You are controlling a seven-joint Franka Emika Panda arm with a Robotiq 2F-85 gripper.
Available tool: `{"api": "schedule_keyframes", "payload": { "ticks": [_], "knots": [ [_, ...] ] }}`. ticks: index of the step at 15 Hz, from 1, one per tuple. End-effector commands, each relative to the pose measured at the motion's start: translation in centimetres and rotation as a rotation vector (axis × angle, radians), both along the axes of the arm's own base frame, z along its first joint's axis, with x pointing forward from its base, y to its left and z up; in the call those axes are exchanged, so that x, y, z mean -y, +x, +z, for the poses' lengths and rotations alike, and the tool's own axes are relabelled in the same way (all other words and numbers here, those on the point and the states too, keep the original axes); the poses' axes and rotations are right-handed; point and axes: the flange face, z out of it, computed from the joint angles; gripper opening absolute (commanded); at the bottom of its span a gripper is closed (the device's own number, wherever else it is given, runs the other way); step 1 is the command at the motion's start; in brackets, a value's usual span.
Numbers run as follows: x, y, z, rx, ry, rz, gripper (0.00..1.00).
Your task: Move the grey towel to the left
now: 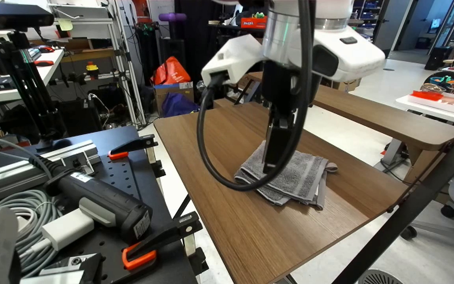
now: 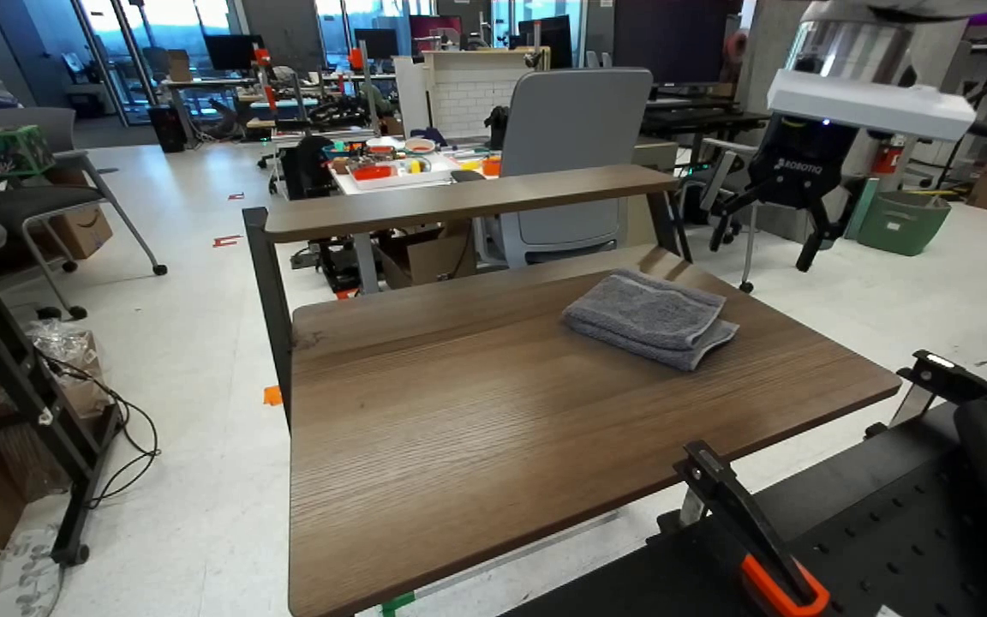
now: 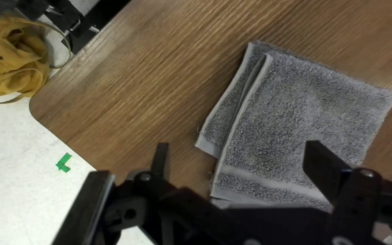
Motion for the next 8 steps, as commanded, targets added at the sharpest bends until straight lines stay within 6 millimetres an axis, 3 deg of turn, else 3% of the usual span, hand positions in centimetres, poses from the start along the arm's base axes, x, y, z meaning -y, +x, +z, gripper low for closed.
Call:
{"api": "schedule_keyframes", "payload": {
  "ticks": [1, 8],
  "knots": [
    [0.5, 3.3, -2.9, -0.02, -0.016, -0.035, 1.0],
    [-0.5, 7.8, -6.6, -0.02, -0.029, -0.071, 1.0]
  ]
}}
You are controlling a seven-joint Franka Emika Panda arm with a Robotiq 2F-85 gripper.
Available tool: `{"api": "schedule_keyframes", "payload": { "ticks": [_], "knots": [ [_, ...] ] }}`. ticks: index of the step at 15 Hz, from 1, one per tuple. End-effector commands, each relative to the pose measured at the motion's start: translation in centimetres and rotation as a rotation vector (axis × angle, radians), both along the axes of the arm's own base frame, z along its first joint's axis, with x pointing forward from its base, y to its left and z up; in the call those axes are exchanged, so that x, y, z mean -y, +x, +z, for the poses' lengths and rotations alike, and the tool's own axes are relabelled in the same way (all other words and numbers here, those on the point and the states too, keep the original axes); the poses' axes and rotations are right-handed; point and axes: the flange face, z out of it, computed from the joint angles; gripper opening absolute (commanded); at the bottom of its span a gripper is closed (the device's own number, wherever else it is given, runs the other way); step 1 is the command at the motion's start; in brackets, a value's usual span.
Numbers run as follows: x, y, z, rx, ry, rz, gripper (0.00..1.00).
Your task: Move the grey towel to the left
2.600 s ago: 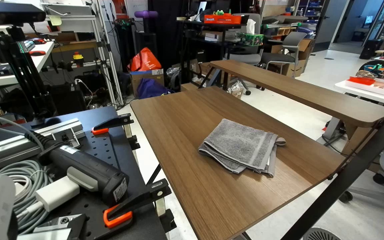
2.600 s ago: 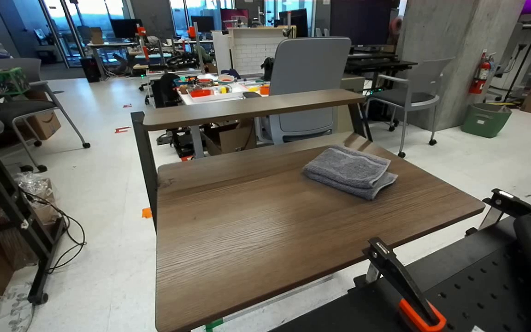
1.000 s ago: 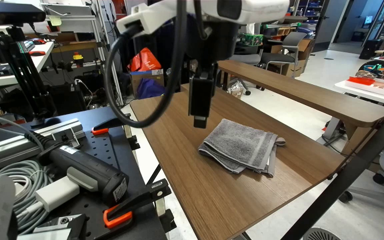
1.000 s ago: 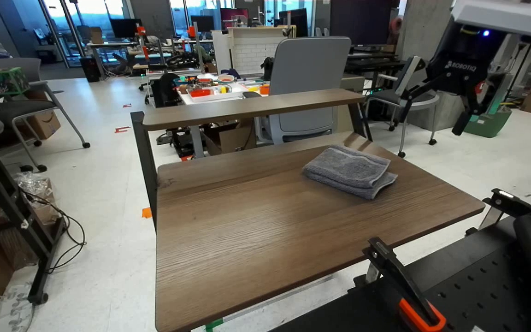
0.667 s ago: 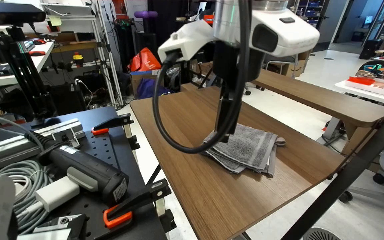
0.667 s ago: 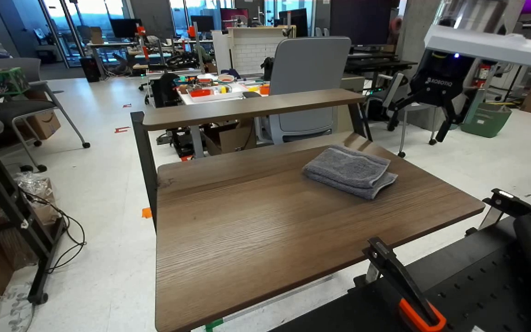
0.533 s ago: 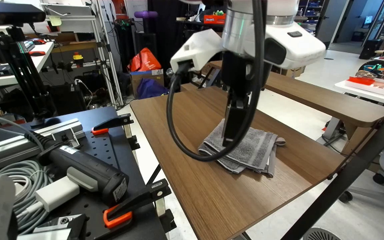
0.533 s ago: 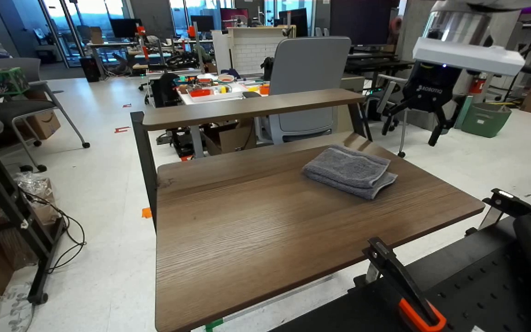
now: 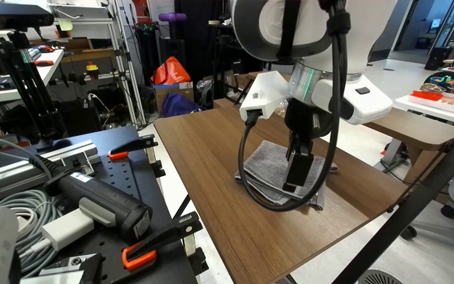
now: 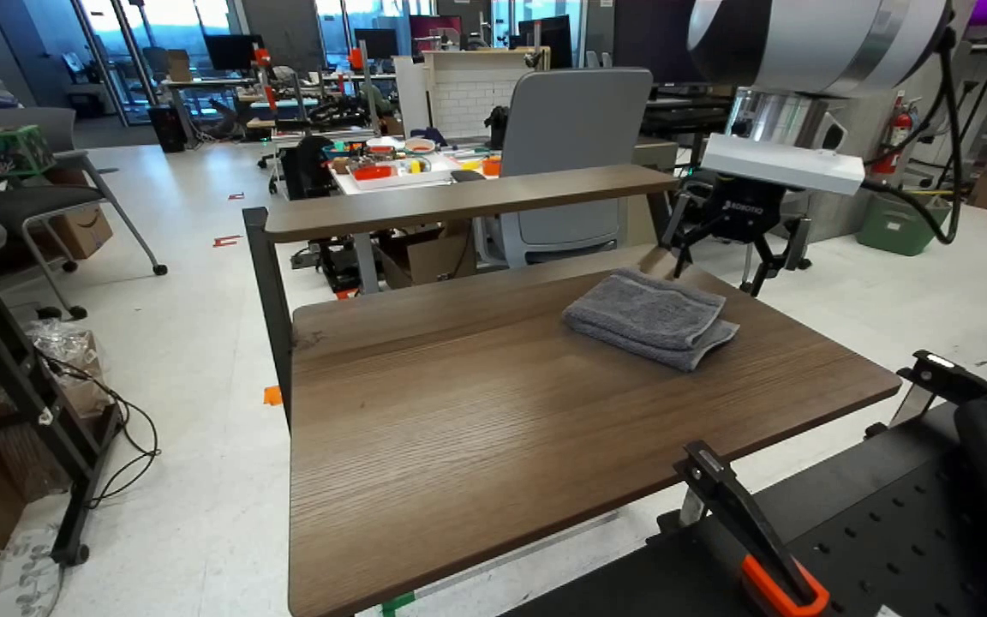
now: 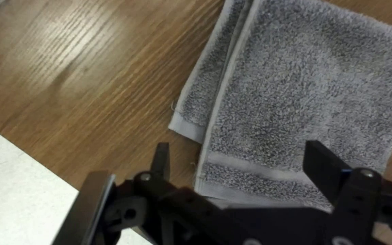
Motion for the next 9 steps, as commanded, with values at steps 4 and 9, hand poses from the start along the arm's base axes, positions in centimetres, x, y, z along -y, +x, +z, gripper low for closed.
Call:
{"api": "schedule_keyframes", "payload": {
  "ticks": [4, 9],
  "knots": [
    [-2.6, 4.3, -2.9, -0.011, -0.037, 0.007, 1.0],
    [-6.4, 5.3, -5.5, -0.063, -0.093, 0.078, 1.0]
  ]
}}
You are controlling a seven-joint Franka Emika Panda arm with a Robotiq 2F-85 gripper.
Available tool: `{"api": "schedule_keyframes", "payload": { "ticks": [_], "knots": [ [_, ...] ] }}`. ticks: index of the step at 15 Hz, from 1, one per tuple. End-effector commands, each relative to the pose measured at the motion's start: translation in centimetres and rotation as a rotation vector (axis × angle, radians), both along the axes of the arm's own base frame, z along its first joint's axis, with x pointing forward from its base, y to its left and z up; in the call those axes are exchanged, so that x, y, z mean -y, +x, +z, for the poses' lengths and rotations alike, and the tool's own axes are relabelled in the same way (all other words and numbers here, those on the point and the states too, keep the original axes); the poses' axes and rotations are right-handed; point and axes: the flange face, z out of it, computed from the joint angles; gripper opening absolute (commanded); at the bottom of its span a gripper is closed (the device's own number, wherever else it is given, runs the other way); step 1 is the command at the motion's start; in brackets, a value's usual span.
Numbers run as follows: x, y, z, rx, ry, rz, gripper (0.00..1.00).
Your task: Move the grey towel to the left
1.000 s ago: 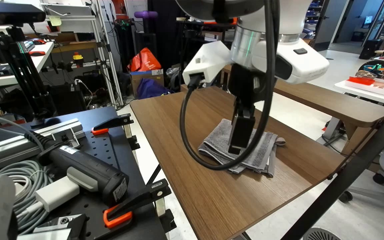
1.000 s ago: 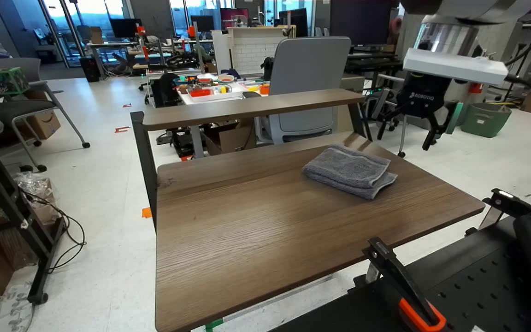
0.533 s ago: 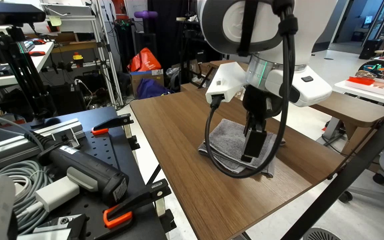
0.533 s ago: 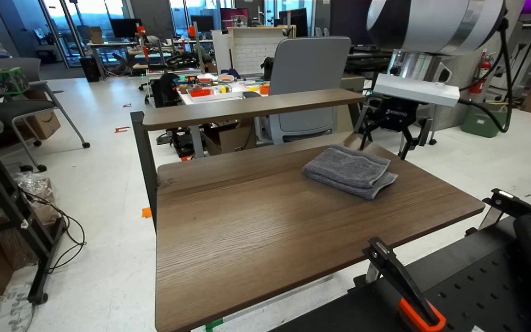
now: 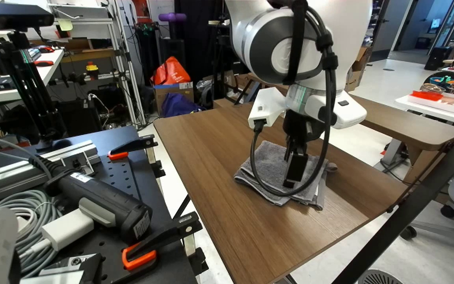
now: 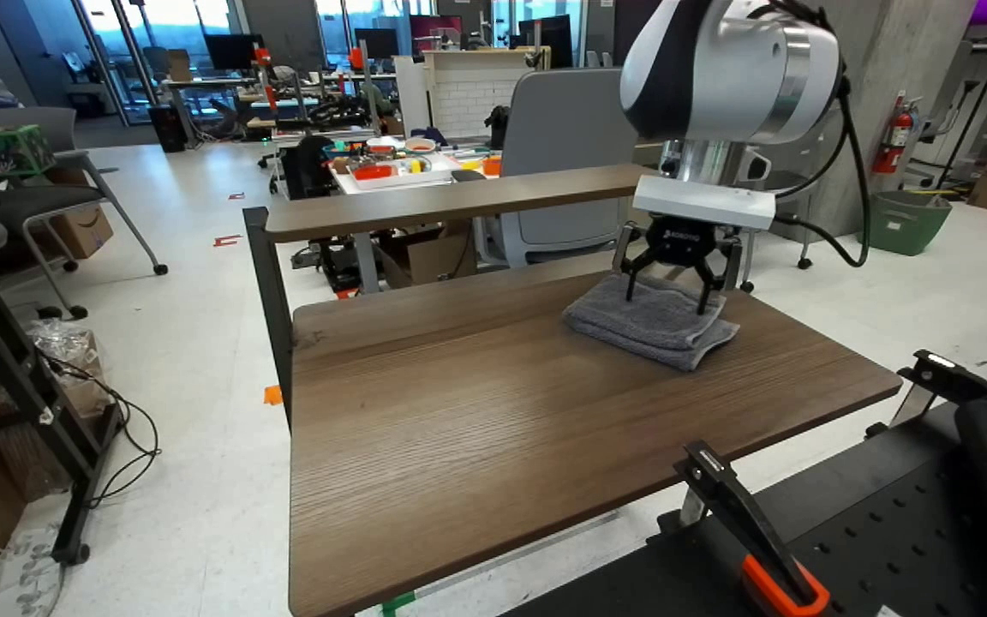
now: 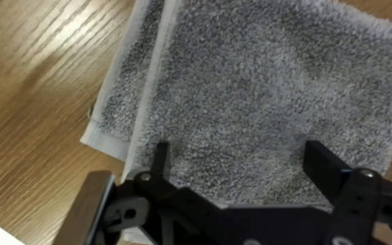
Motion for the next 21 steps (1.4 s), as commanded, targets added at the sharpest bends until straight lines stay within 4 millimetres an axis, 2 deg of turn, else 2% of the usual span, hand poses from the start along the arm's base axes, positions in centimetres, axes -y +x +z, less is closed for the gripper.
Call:
{"api": "schedule_keyframes", "payload": {
  "ticks": [1, 6, 15, 19, 21],
  "knots": [
    [-2.7, 1.0, -1.9, -0.061, -0.055, 0.058, 1.0],
    [-8.0, 1.8, -2.1, -0.087, -0.077, 0.177, 1.0],
    [-19.9, 2.6, -1.9, -0.071, -0.036, 0.38, 1.0],
    [-22.3, 2.6, -1.1, -0.057, -0.018, 0.411, 1.0],
    [-22.9, 2.1, 0.4, -0.051, -0.006, 0.408, 1.0]
  ]
}}
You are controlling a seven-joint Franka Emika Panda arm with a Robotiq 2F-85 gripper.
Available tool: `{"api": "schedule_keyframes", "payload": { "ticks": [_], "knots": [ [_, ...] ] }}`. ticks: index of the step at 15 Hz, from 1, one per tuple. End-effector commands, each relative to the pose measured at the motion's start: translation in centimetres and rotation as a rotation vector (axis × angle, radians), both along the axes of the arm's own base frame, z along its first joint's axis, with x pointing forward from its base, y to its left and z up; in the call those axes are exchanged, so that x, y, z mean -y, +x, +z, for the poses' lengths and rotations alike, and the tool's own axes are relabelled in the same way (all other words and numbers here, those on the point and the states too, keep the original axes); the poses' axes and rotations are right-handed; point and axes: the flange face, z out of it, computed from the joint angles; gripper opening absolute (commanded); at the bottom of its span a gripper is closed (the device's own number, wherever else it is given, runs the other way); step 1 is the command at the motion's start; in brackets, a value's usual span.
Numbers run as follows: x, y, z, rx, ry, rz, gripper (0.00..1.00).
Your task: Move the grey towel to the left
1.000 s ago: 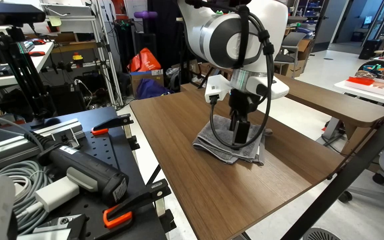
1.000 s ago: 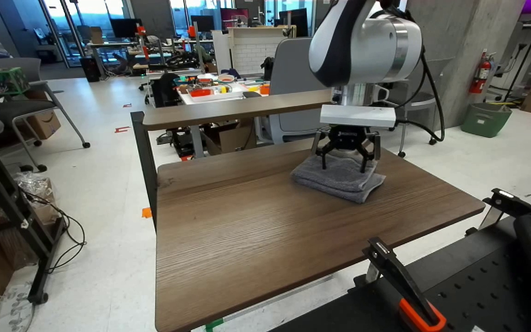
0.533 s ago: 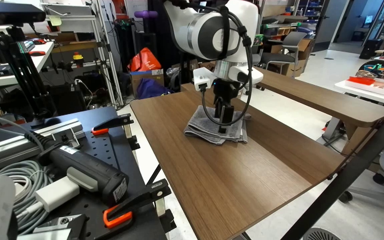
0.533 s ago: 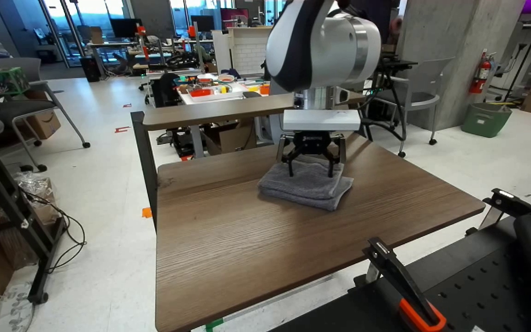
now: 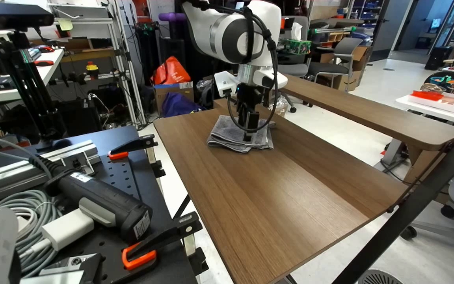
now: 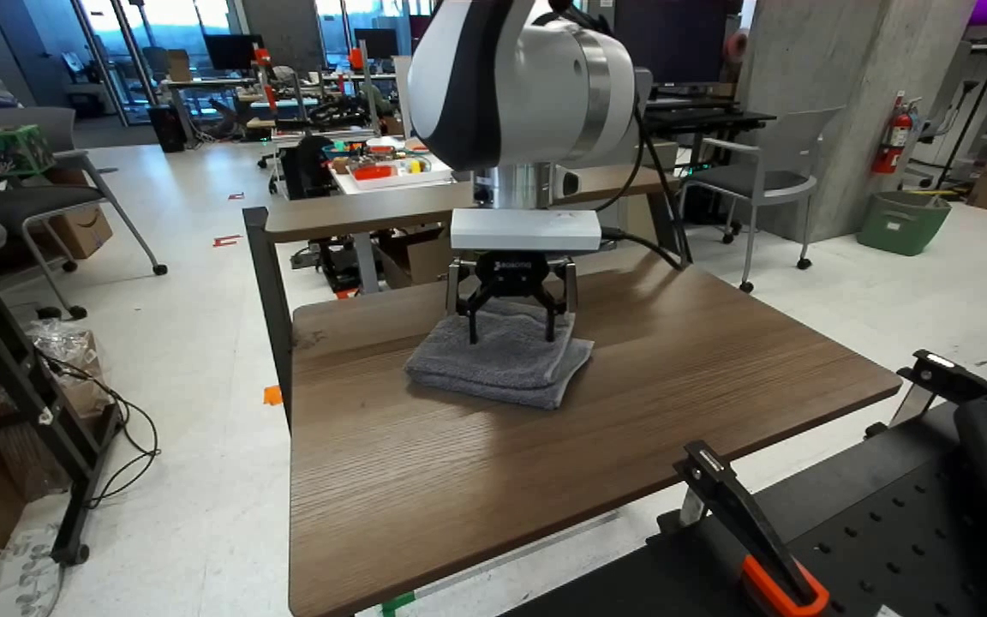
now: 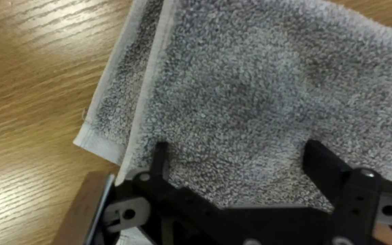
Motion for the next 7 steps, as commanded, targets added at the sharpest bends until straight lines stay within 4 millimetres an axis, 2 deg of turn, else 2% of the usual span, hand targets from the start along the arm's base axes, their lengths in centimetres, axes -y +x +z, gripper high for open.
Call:
{"api": "schedule_keyframes", "payload": {
  "ticks": [1, 3, 5, 6, 7],
  "knots": [
    [-1.2, -0.7, 2.6, -0.001, 0.01, 0.017, 1.0],
    [-2.4, -1.9, 6.2, 0.031, 0.024, 0.03, 1.0],
    [-3.1, -4.0, 8.9, -0.012, 0.039, 0.085, 1.0],
    [-2.8, -1.1, 5.4, 0.023, 0.037, 0.041, 1.0],
    [-3.3, -1.9, 6.9, 0.01, 0.043, 0.054, 1.0]
  ]
}}
